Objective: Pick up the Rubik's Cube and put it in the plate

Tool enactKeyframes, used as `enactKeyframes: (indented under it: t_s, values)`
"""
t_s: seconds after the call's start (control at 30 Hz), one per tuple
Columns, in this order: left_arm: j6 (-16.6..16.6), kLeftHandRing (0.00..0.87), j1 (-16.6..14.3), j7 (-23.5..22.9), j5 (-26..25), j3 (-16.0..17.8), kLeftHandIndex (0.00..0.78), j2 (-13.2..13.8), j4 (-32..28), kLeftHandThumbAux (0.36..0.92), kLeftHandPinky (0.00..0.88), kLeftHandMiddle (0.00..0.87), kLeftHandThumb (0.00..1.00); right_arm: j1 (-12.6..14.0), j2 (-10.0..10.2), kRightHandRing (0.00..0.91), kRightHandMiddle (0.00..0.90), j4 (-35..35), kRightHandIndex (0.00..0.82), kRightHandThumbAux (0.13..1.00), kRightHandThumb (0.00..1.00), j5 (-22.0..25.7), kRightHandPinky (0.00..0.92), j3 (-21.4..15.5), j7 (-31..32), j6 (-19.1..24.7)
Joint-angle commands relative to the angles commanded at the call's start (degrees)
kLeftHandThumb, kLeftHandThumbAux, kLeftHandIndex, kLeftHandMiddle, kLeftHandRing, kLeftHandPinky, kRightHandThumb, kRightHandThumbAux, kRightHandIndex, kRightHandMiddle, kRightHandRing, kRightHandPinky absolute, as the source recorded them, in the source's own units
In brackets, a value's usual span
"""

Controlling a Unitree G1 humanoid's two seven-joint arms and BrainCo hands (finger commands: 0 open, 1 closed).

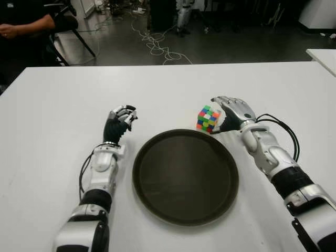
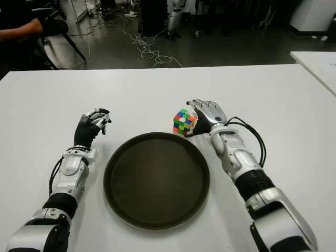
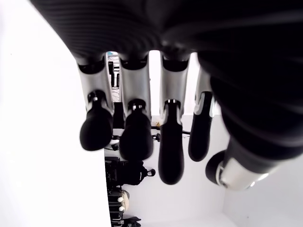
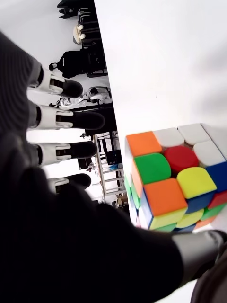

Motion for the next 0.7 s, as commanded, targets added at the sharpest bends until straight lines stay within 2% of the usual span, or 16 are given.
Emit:
enactKeyframes:
  t_s: [0.7]
  values:
    - [-1.7,0.749,-0.6,-1.6,-1.1,0.7,0.419,-0.2,1.8,0.659,0.744,0.576,0.849,-1.9,1.2,0.183,0.182,7.4,0.162,0.771,0.000,-0.2,0.143,2.5,-2.4,-3.4]
